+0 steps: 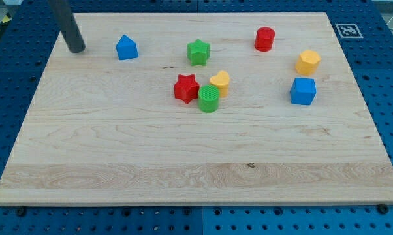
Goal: Push the blue triangle closer to the red star
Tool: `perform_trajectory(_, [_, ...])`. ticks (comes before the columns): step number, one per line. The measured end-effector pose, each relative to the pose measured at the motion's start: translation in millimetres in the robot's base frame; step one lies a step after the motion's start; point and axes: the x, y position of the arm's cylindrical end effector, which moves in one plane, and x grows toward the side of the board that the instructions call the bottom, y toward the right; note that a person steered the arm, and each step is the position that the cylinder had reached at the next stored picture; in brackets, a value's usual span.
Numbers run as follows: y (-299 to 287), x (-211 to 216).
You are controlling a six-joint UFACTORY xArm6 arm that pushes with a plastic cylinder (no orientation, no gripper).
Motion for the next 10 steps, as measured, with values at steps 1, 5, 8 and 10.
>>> perform_trajectory(1, [24.3,-5.4])
perform_trajectory(5, [122.6,-11.6])
perform_trajectory(8, [118.4,19.5])
perform_trajectory(10, [167.1,56.3])
